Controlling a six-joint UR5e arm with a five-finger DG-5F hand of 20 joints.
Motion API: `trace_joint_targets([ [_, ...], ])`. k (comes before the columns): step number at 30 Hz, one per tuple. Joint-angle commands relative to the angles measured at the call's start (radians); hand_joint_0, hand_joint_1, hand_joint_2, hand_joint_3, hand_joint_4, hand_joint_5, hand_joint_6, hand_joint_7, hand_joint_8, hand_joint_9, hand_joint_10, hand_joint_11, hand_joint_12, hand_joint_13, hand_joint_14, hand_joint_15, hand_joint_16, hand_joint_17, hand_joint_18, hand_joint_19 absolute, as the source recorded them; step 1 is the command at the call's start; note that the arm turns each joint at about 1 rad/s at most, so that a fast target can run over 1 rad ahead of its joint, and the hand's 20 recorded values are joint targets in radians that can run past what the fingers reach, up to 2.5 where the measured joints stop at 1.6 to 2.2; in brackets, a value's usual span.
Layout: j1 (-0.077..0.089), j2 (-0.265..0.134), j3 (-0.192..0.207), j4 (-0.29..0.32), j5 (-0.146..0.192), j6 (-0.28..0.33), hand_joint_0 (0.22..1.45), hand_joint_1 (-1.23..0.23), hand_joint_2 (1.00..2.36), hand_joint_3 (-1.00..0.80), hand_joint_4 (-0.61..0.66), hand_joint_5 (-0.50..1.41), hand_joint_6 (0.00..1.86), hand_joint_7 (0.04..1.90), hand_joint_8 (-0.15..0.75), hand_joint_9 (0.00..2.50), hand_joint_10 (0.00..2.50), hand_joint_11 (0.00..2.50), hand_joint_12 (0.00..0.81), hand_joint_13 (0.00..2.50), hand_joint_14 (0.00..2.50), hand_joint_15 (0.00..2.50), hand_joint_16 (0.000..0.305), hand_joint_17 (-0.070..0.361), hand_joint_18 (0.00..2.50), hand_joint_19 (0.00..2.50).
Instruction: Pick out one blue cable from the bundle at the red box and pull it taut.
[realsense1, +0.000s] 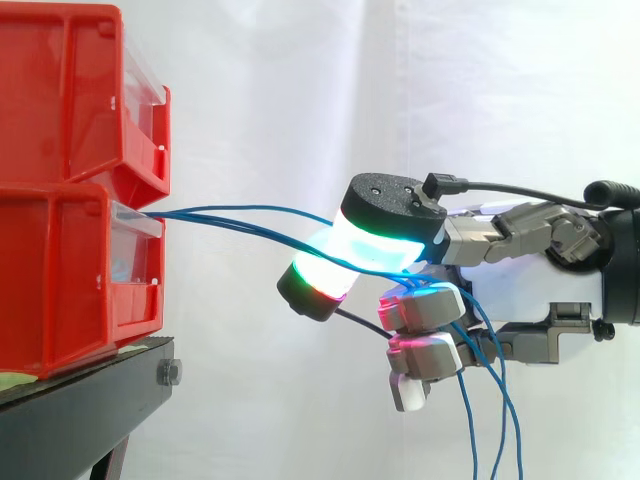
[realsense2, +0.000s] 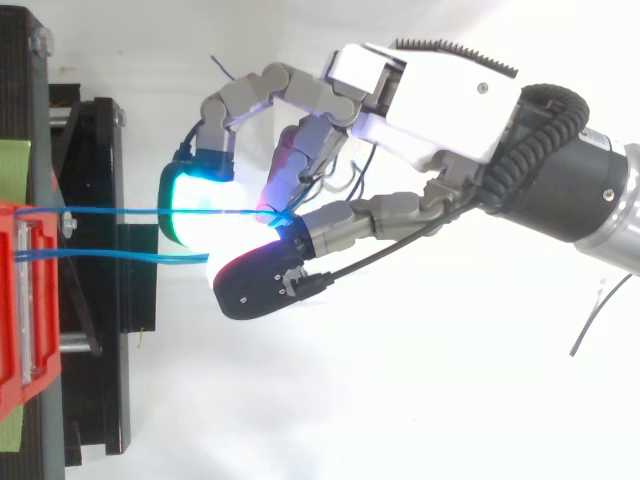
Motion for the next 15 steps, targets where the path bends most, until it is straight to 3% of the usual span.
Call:
trace_joint_targets([
  [1, 0.0, 0.0, -0.001, 0.0, 0.0, 0.0, 0.69, -0.91, 1.0, -0.5, -0.02, -0.17, 0.93, 0.92, 0.219, 1.35, 0.03, 1.5, 0.281, 1.26, 0.03, 1.2, 0.046, 0.104, 0.8, 0.88],
  [9, -0.001, 0.001, -0.001, -0.002, 0.0, 0.0, 0.58, -0.96, 1.0, -0.5, 0.0, -0.16, 0.92, 0.93, 0.242, 1.36, 0.03, 1.5, 0.287, 1.26, 0.03, 1.19, 0.047, 0.106, 0.79, 0.89],
  [15, -0.001, 0.0, 0.0, 0.0, 0.0, 0.0, 0.54, -0.8, 1.0, -0.5, 0.01, -0.15, 0.9, 0.92, 0.248, 1.41, 0.03, 1.46, 0.302, 1.29, 0.03, 1.17, 0.048, 0.108, 0.8, 0.9],
])
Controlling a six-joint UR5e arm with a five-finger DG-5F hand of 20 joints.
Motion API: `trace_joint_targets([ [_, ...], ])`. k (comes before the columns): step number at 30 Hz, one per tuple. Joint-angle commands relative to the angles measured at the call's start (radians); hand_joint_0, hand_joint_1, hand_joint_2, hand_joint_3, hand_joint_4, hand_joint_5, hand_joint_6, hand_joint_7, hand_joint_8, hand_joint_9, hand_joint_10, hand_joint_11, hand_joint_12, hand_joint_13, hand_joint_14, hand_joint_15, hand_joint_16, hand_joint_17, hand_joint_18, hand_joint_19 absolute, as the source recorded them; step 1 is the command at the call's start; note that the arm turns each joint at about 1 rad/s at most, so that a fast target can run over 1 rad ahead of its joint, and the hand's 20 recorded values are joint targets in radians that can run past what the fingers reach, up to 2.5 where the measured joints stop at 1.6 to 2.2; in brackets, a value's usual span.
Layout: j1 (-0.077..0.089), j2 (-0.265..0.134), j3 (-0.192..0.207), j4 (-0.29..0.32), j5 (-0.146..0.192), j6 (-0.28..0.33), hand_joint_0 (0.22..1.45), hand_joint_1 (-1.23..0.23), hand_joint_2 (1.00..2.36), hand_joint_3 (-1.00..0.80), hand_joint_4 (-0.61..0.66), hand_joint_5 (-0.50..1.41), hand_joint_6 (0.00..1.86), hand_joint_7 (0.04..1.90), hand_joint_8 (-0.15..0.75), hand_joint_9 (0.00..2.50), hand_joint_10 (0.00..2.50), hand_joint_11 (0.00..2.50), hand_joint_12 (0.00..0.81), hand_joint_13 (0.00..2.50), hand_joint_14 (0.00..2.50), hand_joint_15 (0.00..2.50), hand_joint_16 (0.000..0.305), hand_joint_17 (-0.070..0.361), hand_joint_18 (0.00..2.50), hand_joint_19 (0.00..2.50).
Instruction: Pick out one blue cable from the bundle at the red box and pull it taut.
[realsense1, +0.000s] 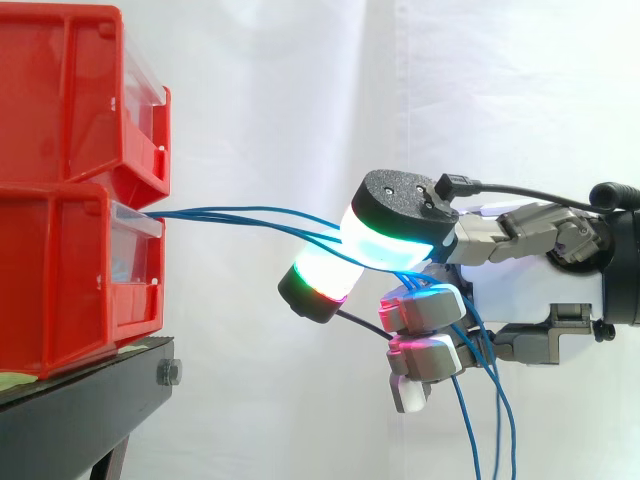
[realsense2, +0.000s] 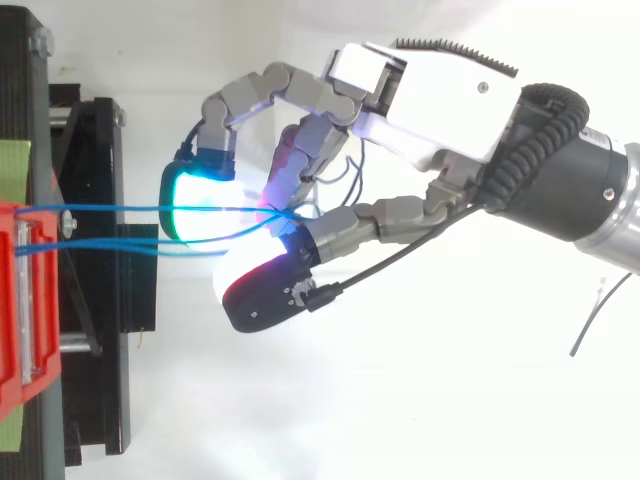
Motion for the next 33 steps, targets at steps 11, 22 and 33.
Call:
trace_joint_targets([
  [11, 0.001, -0.001, 0.001, 0.001, 0.002, 0.0, 0.5, -0.75, 1.0, -0.5, 0.04, -0.14, 0.87, 0.93, 0.26, 1.41, 0.03, 1.43, 0.322, 1.29, 0.03, 1.15, 0.052, 0.116, 0.81, 0.91],
  [22, 0.0, -0.001, 0.0, 0.001, 0.002, 0.0, 0.47, -0.73, 1.0, -0.5, 0.05, -0.14, 0.86, 0.92, 0.268, 1.41, 0.03, 1.41, 0.343, 1.29, 0.03, 1.13, 0.054, 0.121, 0.82, 0.9],
  [33, 0.0, 0.001, 0.001, 0.001, 0.0, 0.0, 0.62, -0.55, 1.0, -0.5, -0.02, -0.14, 0.85, 0.97, 0.223, 1.4, 0.03, 1.43, 0.288, 1.27, 0.03, 1.16, 0.046, 0.103, 0.76, 0.95],
])
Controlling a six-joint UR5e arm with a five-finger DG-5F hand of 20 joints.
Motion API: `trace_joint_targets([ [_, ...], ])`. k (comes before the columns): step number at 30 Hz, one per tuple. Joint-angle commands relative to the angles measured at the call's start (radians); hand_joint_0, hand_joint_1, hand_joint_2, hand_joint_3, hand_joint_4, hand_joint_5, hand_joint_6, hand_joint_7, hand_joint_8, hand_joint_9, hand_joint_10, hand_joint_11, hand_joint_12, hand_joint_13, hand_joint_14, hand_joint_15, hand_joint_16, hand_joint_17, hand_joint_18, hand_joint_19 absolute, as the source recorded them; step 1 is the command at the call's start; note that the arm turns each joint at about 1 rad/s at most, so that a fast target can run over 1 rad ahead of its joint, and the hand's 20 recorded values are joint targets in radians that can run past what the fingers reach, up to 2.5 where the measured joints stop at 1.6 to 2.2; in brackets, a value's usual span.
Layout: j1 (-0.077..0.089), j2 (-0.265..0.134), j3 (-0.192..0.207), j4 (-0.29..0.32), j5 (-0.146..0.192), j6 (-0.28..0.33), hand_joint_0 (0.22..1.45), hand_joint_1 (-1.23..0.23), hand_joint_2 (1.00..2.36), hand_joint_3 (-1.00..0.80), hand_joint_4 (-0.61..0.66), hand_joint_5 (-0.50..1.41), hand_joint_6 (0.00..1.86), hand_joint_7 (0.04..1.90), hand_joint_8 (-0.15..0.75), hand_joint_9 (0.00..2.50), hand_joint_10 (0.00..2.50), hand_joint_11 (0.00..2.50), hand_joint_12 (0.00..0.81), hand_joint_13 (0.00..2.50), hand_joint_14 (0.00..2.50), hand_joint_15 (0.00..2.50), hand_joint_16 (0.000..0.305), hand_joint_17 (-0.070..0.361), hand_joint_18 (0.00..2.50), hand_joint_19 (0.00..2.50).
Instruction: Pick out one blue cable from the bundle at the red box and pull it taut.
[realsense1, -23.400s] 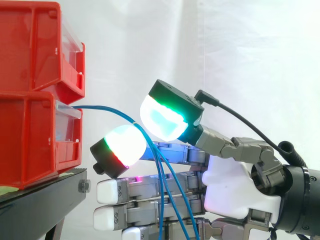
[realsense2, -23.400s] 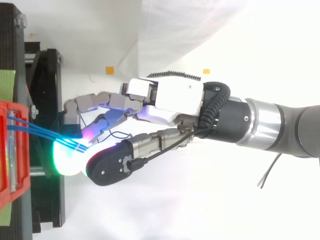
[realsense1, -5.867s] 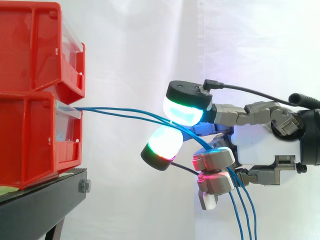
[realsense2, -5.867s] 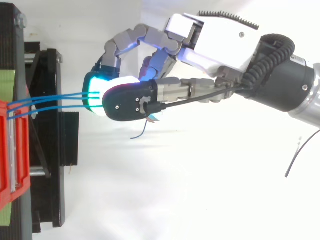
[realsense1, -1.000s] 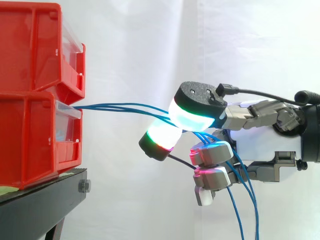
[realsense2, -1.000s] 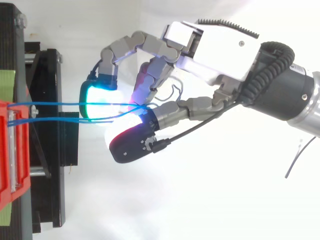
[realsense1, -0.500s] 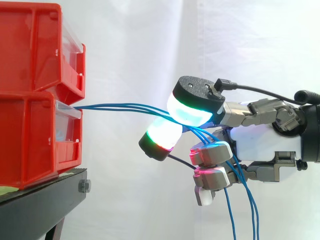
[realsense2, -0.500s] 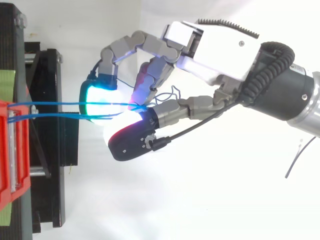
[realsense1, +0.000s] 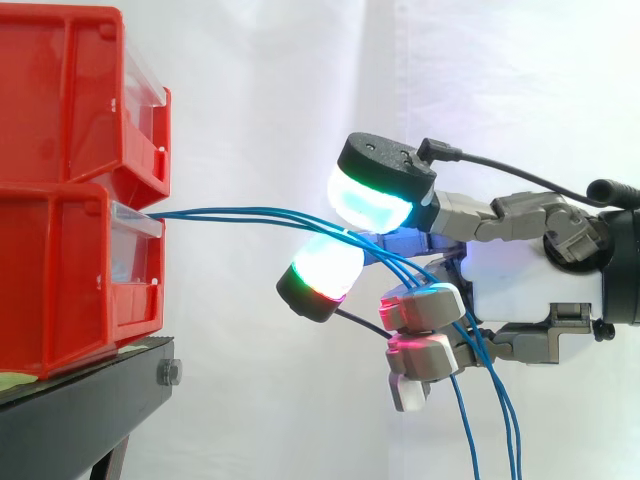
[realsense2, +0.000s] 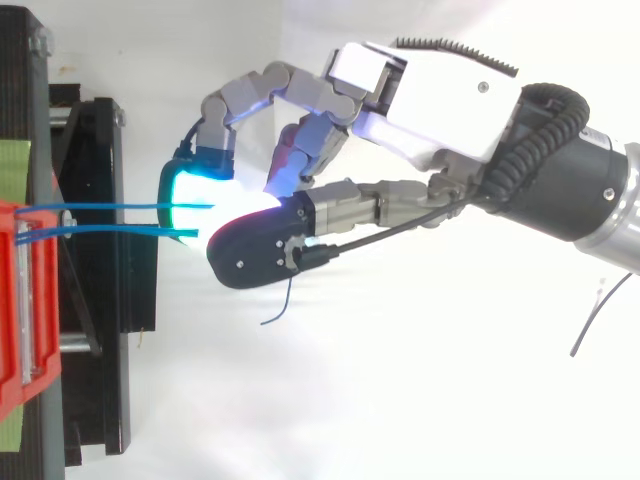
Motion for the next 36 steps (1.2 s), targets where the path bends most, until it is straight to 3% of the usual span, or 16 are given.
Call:
trace_joint_targets([
  [1, 0.001, -0.001, 0.001, 0.0, 0.0, 0.0, 0.62, -0.56, 1.0, -0.49, -0.01, -0.14, 0.85, 0.97, 0.223, 1.39, 0.03, 1.44, 0.286, 1.27, 0.03, 1.16, 0.045, 0.102, 0.76, 0.95],
  [8, 0.001, -0.001, 0.001, 0.0, 0.001, 0.0, 0.62, -0.69, 1.01, -0.36, 0.01, -0.14, 0.85, 0.97, 0.233, 1.37, 0.03, 1.43, 0.294, 1.24, 0.03, 1.15, 0.046, 0.104, 0.76, 0.95],
  [17, 0.001, -0.001, 0.0, 0.0, 0.003, 0.0, 0.65, -0.82, 1.01, -0.37, 0.01, -0.16, 0.86, 0.98, 0.226, 1.33, 0.03, 1.43, 0.295, 1.22, 0.03, 1.14, 0.047, 0.106, 0.74, 0.94],
  [23, 0.001, -0.001, 0.0, 0.0, 0.001, 0.0, 0.75, -0.94, 1.0, -0.5, -0.07, -0.17, 0.88, 0.98, 0.209, 1.25, 0.03, 1.41, 0.29, 1.17, 0.03, 1.12, 0.048, 0.109, 0.72, 0.84],
  [27, 0.001, 0.001, 0.001, 0.0, 0.001, 0.0, 0.78, -0.96, 1.0, -0.5, -0.07, -0.19, 0.89, 0.99, 0.192, 1.18, 0.03, 1.42, 0.288, 1.16, 0.03, 1.26, 0.05, 0.112, 0.74, 0.92],
  [32, 0.001, -0.001, 0.0, 0.0, 0.001, 0.0, 0.78, -0.97, 1.01, -0.43, -0.04, -0.21, 0.89, 0.96, 0.173, 1.08, 0.03, 1.39, 0.292, 1.08, 0.03, 1.26, 0.049, 0.11, 0.76, 0.96],
  [35, 0.001, 0.001, 0.0, 0.0, 0.001, 0.0, 0.79, -0.99, 1.01, -0.35, -0.04, -0.23, 0.9, 0.96, 0.175, 1.05, 0.03, 1.49, 0.291, 1.07, 0.03, 1.27, 0.048, 0.108, 0.76, 1.0],
  [36, 0.001, 0.001, 0.0, 0.0, 0.003, 0.0, 0.79, -0.99, 1.02, -0.28, -0.04, -0.23, 0.9, 0.94, 0.171, 1.06, 0.02, 1.67, 0.288, 1.08, 0.03, 1.32, 0.047, 0.107, 0.78, 1.03],
])
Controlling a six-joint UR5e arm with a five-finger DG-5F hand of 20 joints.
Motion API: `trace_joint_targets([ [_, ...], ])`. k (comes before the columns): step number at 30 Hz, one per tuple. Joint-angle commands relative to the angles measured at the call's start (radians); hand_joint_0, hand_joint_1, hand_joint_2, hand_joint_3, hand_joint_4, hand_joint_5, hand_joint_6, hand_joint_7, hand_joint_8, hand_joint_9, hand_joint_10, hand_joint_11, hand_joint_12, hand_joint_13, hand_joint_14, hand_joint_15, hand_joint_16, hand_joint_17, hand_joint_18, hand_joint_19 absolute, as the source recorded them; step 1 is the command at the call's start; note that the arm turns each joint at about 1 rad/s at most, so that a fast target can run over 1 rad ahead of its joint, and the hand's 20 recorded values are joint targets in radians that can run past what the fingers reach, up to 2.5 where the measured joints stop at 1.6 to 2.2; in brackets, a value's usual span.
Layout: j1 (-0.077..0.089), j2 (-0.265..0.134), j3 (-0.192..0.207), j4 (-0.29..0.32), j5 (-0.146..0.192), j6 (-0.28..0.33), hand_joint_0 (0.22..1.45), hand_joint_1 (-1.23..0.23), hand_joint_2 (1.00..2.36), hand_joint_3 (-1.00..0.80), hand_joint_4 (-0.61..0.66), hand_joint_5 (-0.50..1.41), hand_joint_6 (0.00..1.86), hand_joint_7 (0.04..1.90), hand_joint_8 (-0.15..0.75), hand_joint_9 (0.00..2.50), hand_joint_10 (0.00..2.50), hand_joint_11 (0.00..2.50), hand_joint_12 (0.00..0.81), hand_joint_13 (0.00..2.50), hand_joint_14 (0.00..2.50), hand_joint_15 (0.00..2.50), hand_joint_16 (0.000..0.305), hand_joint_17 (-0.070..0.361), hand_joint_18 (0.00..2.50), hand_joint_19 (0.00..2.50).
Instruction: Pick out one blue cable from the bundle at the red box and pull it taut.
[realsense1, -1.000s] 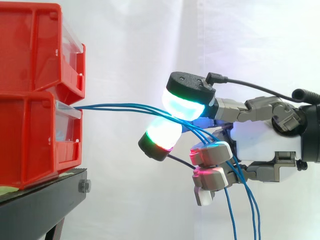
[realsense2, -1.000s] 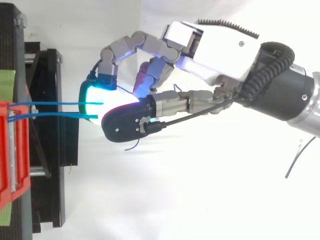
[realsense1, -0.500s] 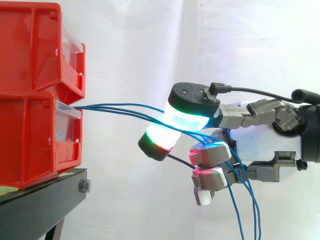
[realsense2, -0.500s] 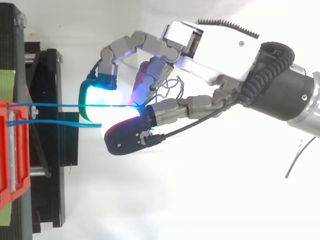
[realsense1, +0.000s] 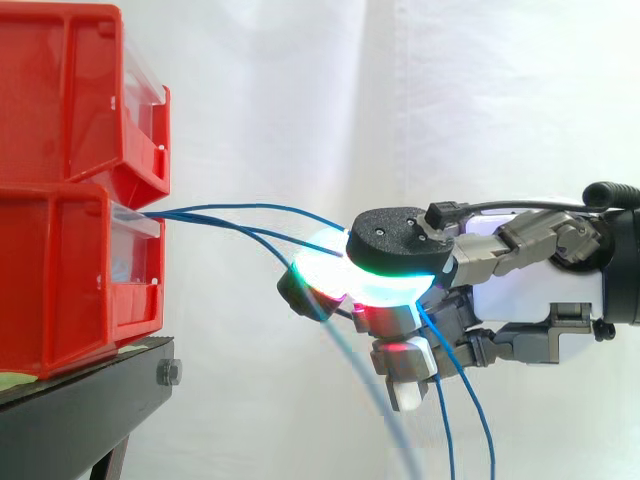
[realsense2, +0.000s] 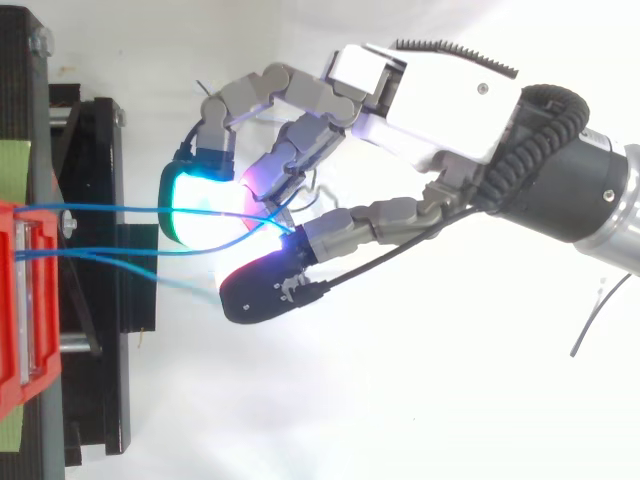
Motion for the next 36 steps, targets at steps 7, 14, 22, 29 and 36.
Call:
trace_joint_targets([
  [7, 0.002, 0.001, 0.0, 0.0, 0.004, 0.0, 0.77, -1.02, 1.02, -0.25, -0.08, -0.27, 0.88, 0.93, 0.187, 0.86, 0.9, 1.68, 0.283, 1.1, 0.02, 1.61, 0.048, 0.109, 0.82, 1.06],
  [14, 0.002, 0.001, 0.0, 0.0, 0.003, 0.0, 0.57, -1.05, 1.0, -0.5, -0.03, -0.25, 0.83, 0.9, 0.214, 0.88, 0.69, 1.69, 0.312, 0.97, 0.02, 1.37, 0.054, 0.121, 0.73, 0.94],
  [22, 0.002, 0.001, 0.0, 0.0, 0.001, 0.0, 0.48, -0.94, 1.0, -0.5, 0.01, -0.21, 0.81, 0.9, 0.251, 1.06, 0.21, 1.79, 0.345, 0.99, 0.03, 1.22, 0.058, 0.131, 0.73, 0.92],
  [29, 0.002, 0.001, 0.0, 0.0, 0.001, 0.0, 0.49, -0.67, 1.0, -0.5, 0.01, -0.17, 0.77, 0.94, 0.239, 1.25, 0.0, 1.89, 0.343, 1.1, 0.03, 1.21, 0.057, 0.127, 0.75, 0.96],
  [36, 0.002, 0.001, 0.0, 0.0, 0.001, 0.0, 0.6, -0.58, 1.0, -0.5, -0.03, -0.15, 0.75, 1.02, 0.21, 1.32, 0.01, 1.89, 0.298, 1.14, 0.03, 1.27, 0.049, 0.11, 0.73, 1.0],
])
